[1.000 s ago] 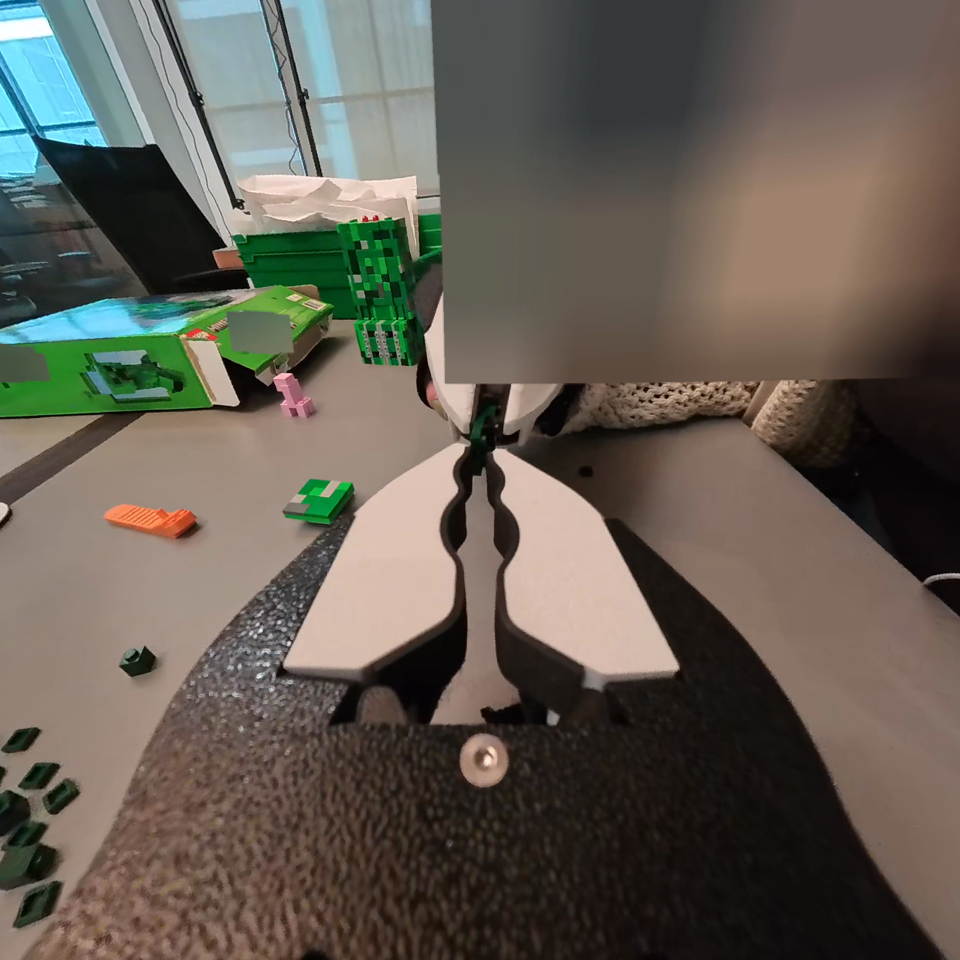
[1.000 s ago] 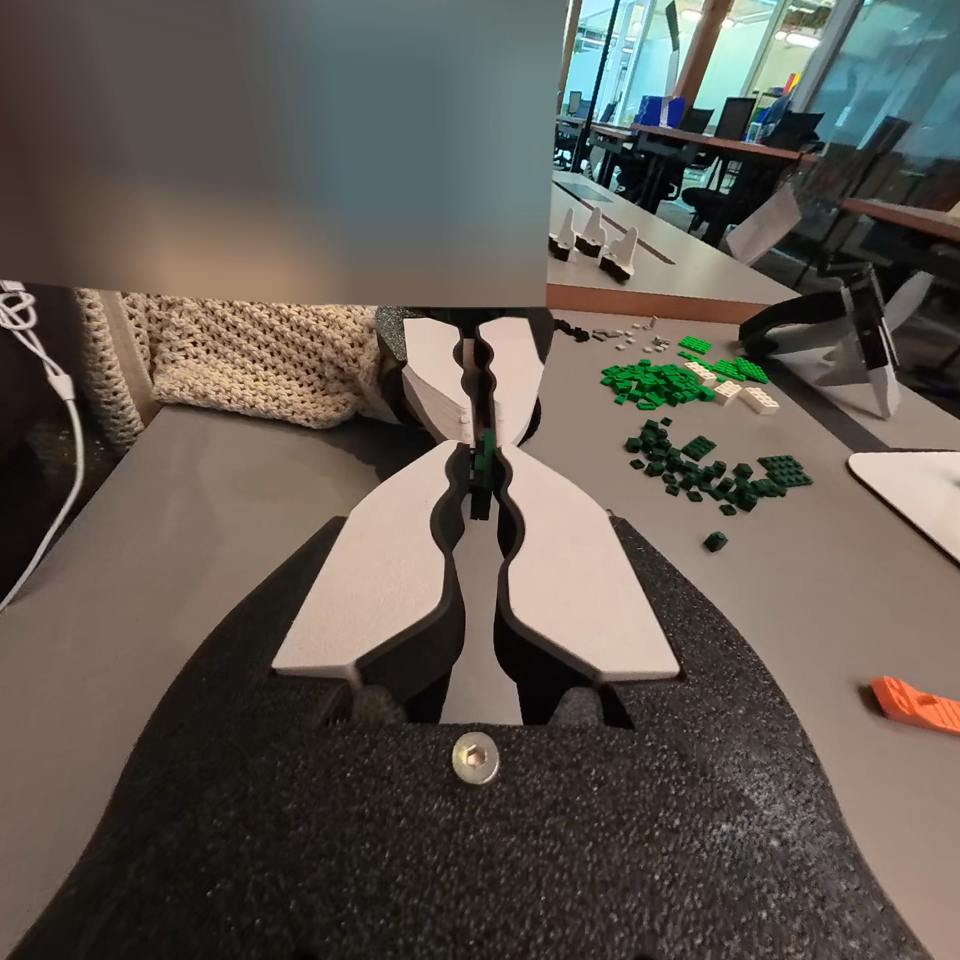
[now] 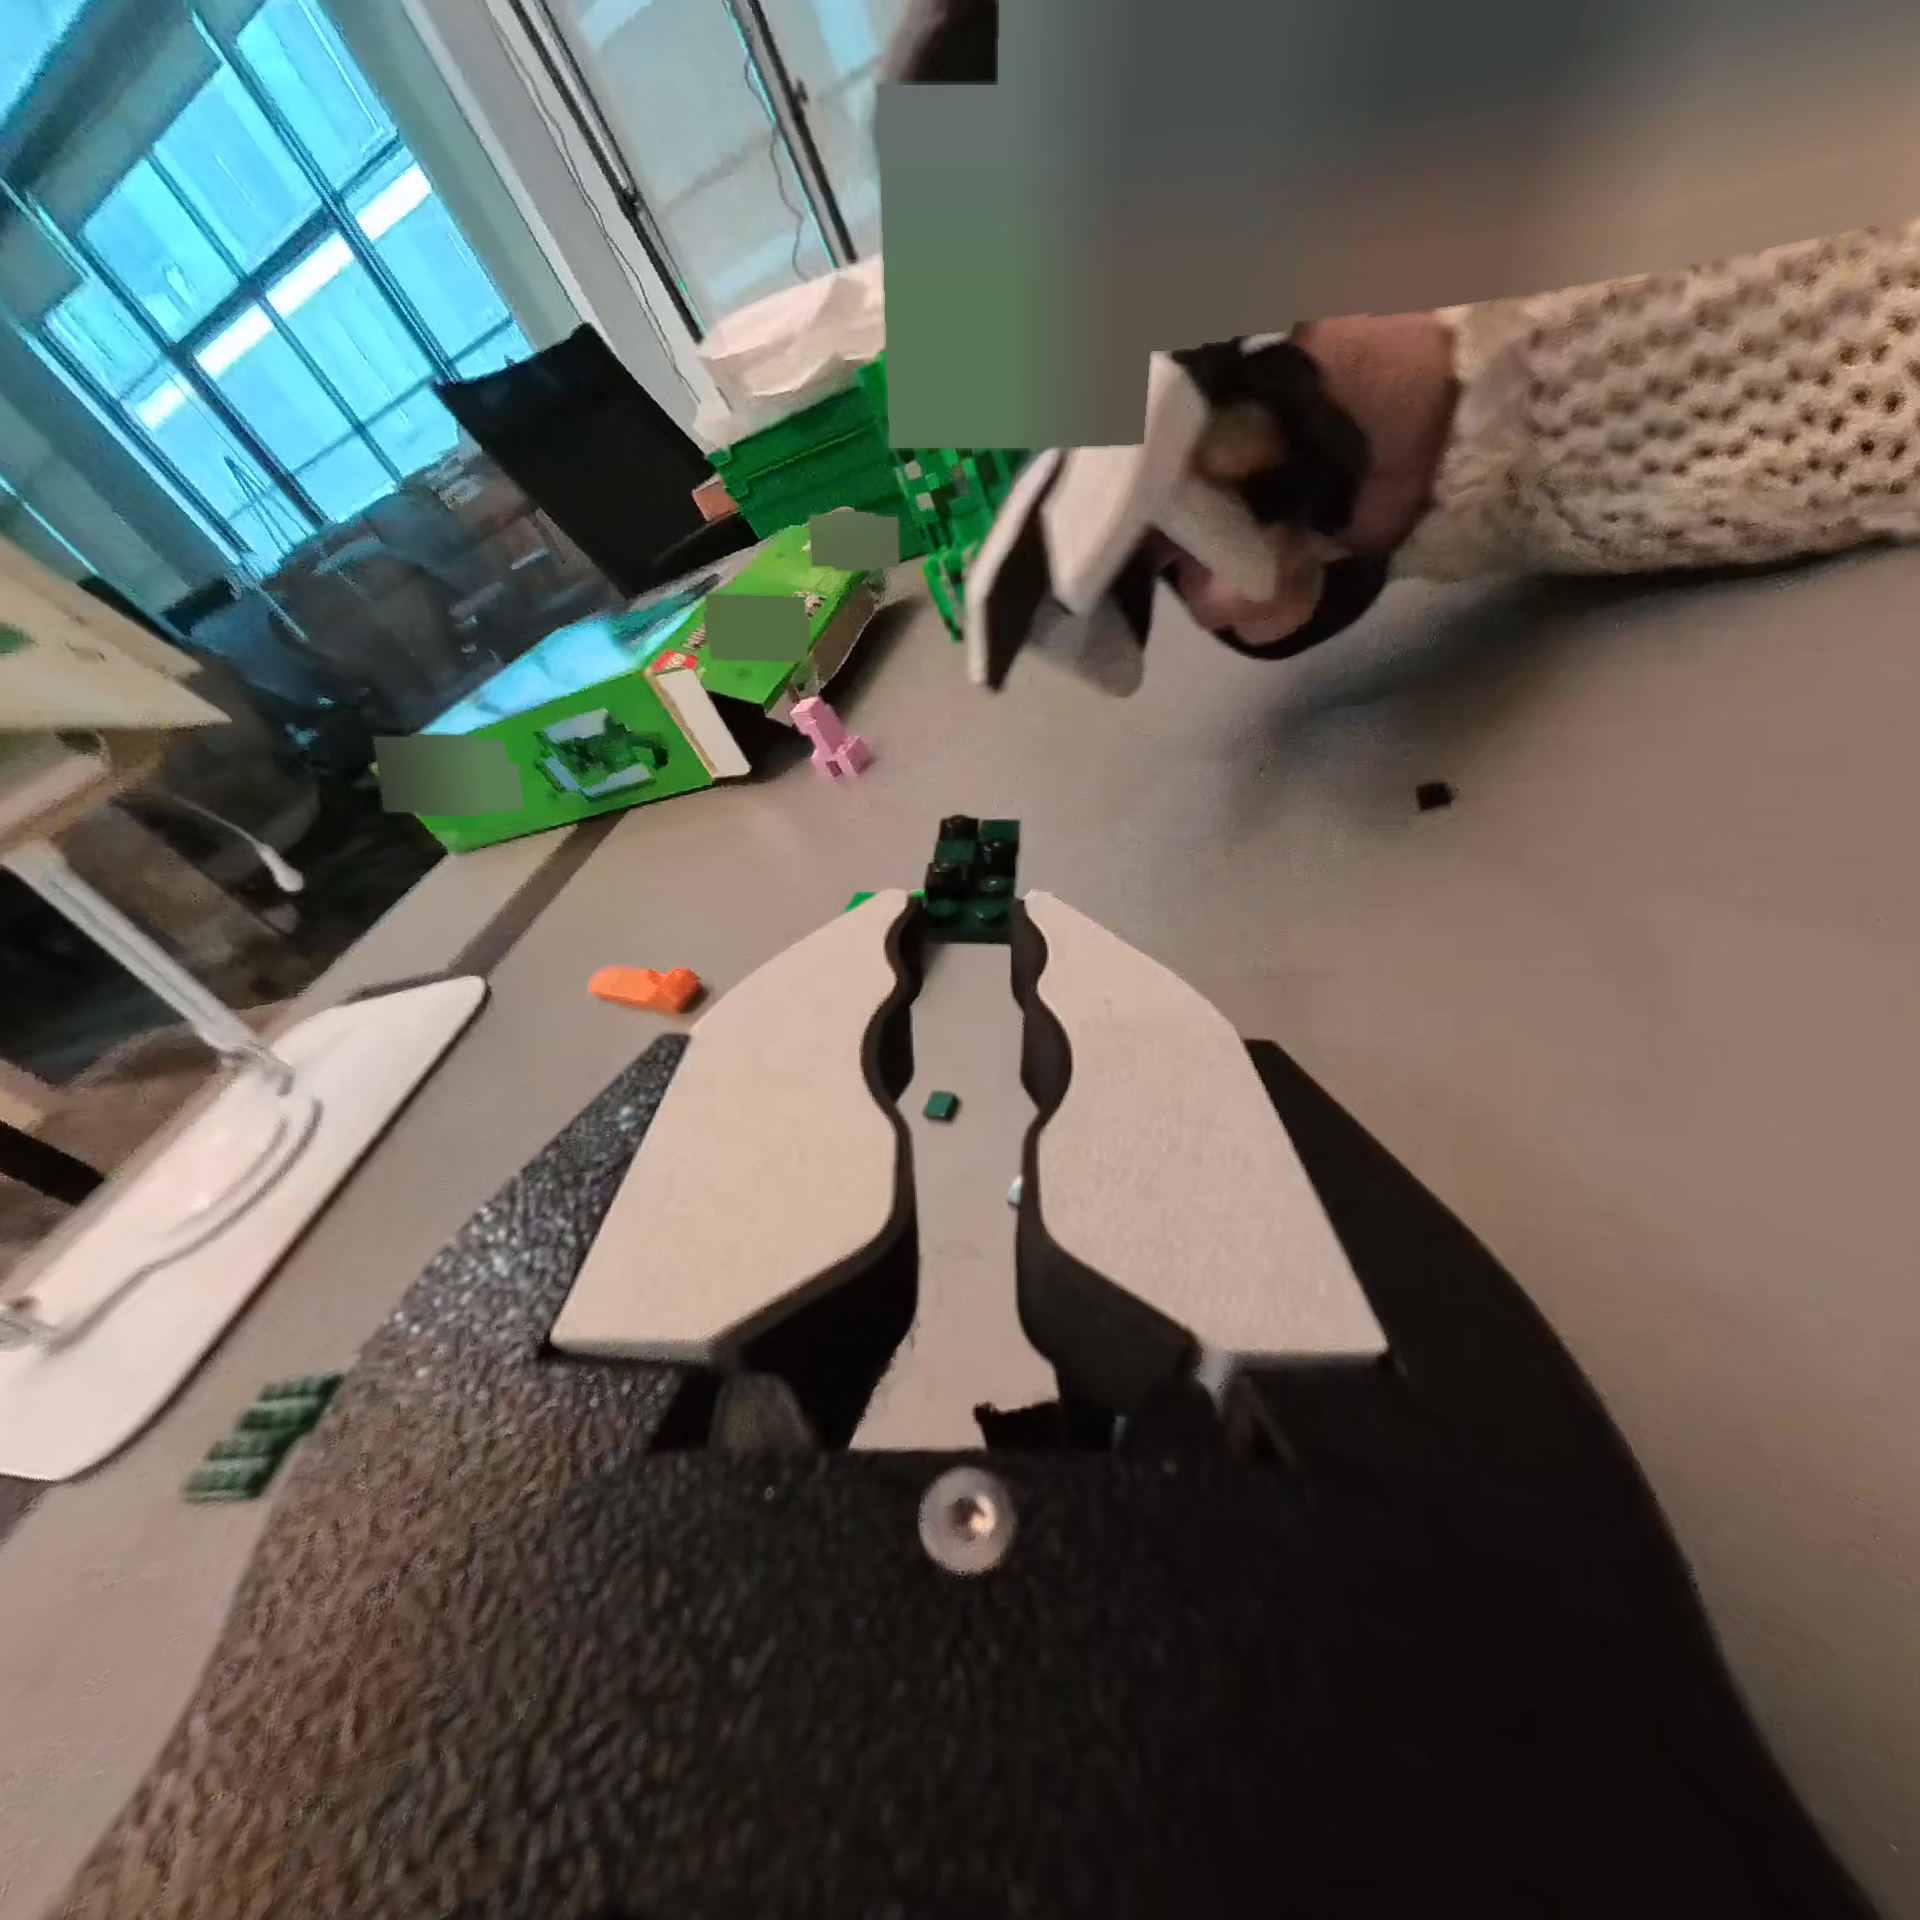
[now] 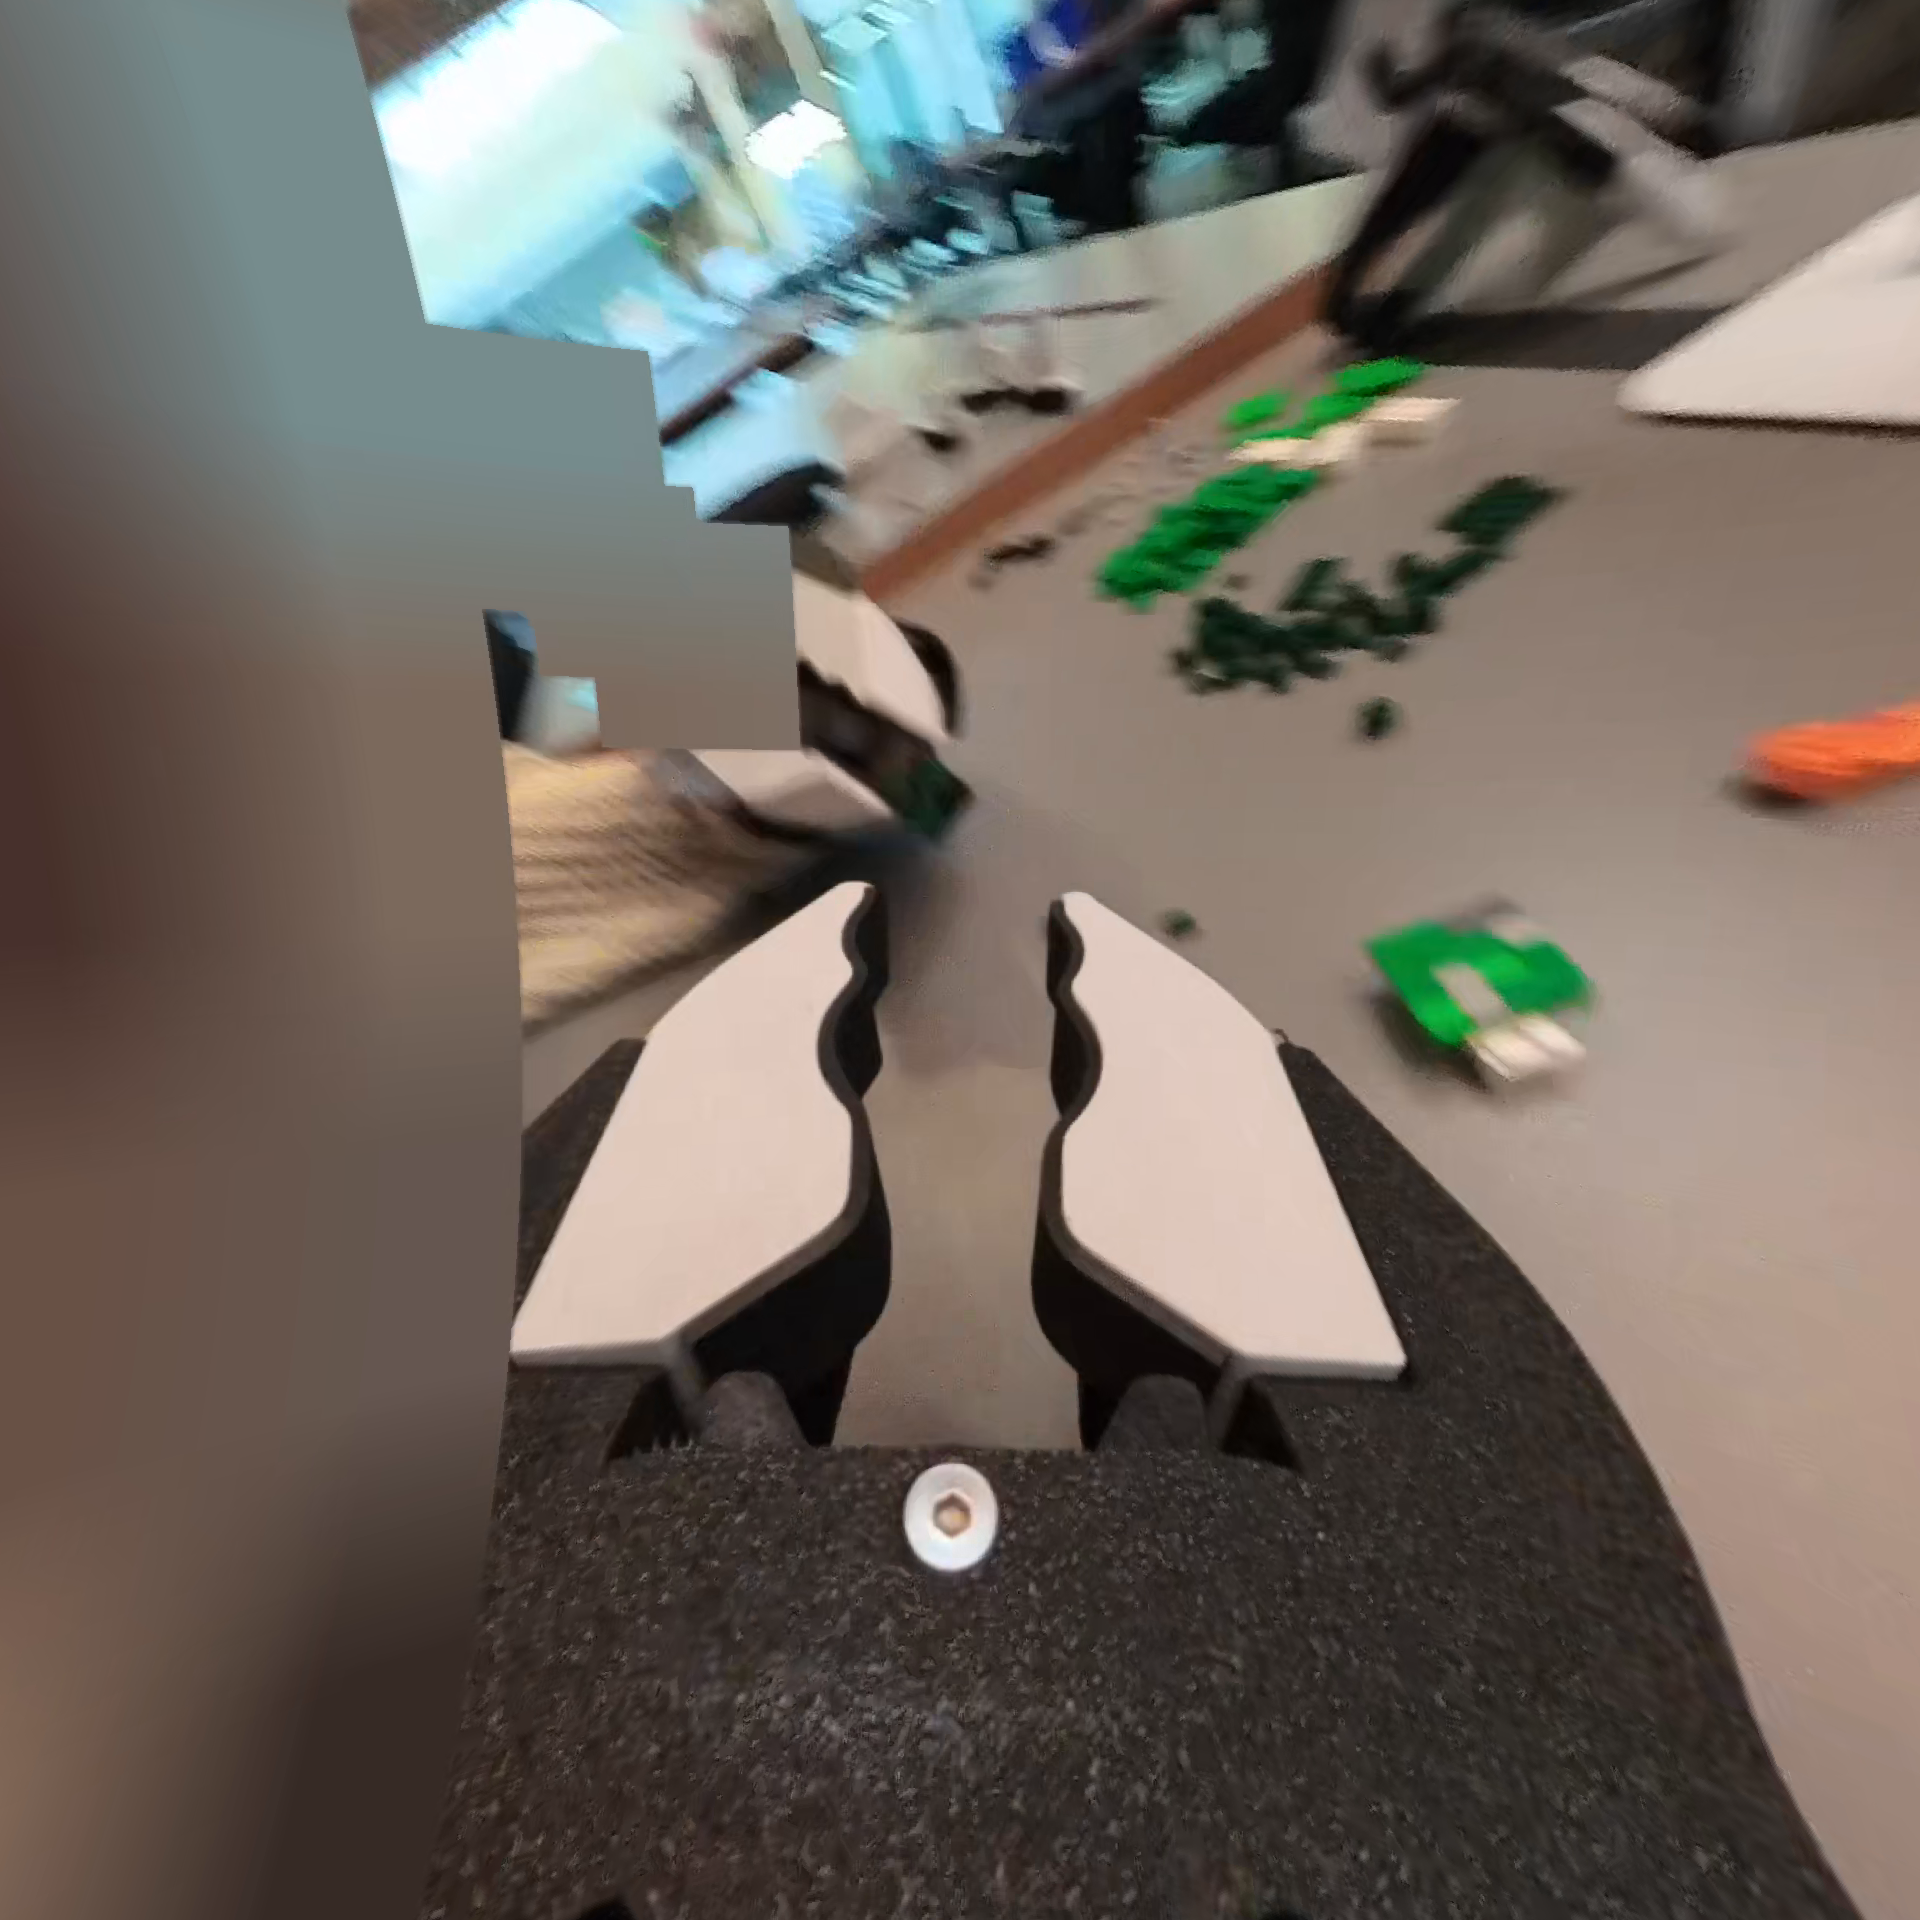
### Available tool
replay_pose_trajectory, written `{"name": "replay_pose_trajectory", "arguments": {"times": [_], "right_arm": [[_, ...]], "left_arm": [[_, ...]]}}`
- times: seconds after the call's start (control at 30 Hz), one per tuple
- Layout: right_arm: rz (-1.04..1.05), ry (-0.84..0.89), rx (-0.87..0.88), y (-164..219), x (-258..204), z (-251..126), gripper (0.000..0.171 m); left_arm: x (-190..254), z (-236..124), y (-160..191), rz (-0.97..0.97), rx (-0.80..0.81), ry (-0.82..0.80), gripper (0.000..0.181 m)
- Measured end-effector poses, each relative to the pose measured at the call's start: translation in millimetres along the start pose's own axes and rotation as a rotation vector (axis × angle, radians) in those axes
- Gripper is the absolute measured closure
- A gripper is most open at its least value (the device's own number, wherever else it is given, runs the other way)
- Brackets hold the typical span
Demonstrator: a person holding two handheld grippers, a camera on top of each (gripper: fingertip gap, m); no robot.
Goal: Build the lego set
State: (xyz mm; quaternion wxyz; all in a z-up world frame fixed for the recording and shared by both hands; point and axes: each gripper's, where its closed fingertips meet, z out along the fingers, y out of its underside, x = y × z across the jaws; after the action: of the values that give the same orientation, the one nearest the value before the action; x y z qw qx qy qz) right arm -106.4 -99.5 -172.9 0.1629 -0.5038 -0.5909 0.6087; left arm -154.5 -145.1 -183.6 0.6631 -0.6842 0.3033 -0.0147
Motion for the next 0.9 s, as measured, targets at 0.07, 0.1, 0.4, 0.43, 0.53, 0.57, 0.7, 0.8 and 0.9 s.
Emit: {"name": "replay_pose_trajectory", "arguments": {"times": [0.07,0.1,0.4,0.43,0.53,0.57,0.7,0.8,0.9], "right_arm": [[-0.175,0.151,-0.098,24.8,-4.6,-20.6,0.151],[-0.235,0.177,-0.163,39.6,-11.5,-28.2,0.154],[-0.315,0.288,-0.281,60.7,-6.1,-23.4,0.156],[-0.336,0.288,-0.306,57.8,0.1,-13.8,0.157],[-0.385,0.213,-0.381,51.2,12.1,22.3,0.157],[-0.396,0.181,-0.405,50.5,14.2,34.7,0.157],[-0.407,0.154,-0.525,60.3,23.4,74.1,0.153],[-0.379,0.182,-0.522,62.4,22.3,91.3,0.155],[-0.365,0.199,-0.511,61.5,24.3,99.5,0.157]], "left_arm": [[-1.5,-2.1,-3.6,-0.086,0.036,0.024,0.166],[-1.2,-2.6,-4.8,-0.120,0.051,0.041,0.166],[-54.2,-32.0,26.0,-0.172,-0.068,-0.175,0.166],[-60.4,-36.6,30.1,-0.194,-0.073,-0.197,0.166],[-64.7,-41.7,31.8,-0.244,-0.043,-0.184,0.166],[-62.9,-41.4,31.0,-0.244,-0.036,-0.167,0.166],[-53.1,-36.9,32.0,-0.211,-0.060,-0.109,0.166],[-48.1,-34.6,33.5,-0.194,-0.076,-0.084,0.166],[-46.6,-33.3,34.2,-0.211,-0.074,-0.068,0.166]]}}
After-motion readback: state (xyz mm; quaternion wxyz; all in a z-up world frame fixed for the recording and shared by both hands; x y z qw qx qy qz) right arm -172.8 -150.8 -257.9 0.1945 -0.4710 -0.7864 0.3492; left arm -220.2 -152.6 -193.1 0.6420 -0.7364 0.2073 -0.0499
